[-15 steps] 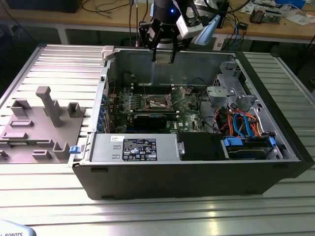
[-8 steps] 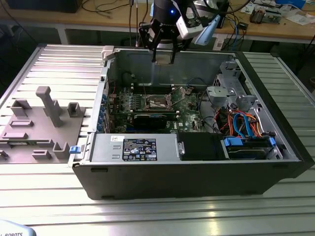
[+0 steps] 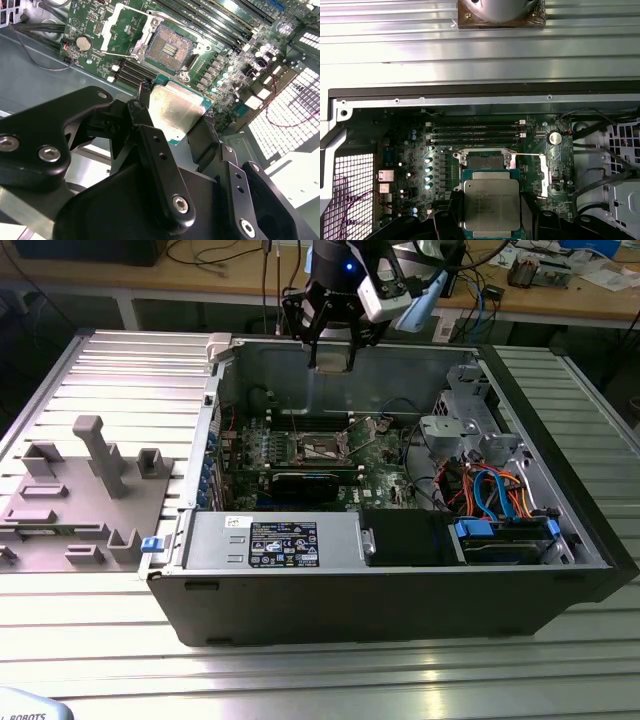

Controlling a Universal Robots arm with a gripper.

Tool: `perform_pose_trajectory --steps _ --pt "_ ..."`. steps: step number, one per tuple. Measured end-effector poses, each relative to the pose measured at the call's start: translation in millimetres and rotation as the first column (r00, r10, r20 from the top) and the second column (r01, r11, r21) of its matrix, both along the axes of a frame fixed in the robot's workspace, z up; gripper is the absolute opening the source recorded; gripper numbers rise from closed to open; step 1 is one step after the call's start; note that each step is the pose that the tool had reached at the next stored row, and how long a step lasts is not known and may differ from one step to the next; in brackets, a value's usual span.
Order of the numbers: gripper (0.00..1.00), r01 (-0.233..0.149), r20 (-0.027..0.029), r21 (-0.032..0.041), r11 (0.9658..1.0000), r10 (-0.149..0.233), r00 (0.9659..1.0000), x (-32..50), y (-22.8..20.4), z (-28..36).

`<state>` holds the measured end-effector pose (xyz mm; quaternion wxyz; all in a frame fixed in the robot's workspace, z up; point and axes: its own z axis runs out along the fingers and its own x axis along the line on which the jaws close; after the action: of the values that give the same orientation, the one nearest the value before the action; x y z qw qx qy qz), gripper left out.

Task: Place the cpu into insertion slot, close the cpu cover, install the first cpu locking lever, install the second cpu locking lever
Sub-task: 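Place the cpu into insertion slot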

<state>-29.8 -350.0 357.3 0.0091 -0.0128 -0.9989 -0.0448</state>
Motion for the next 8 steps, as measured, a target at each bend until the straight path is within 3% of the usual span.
perform_pose_trajectory --steps 8 --pt "0.54 0.0 0.0 -0.0001 1.0 0.0 1.0 0.0 0.0 -2.0"
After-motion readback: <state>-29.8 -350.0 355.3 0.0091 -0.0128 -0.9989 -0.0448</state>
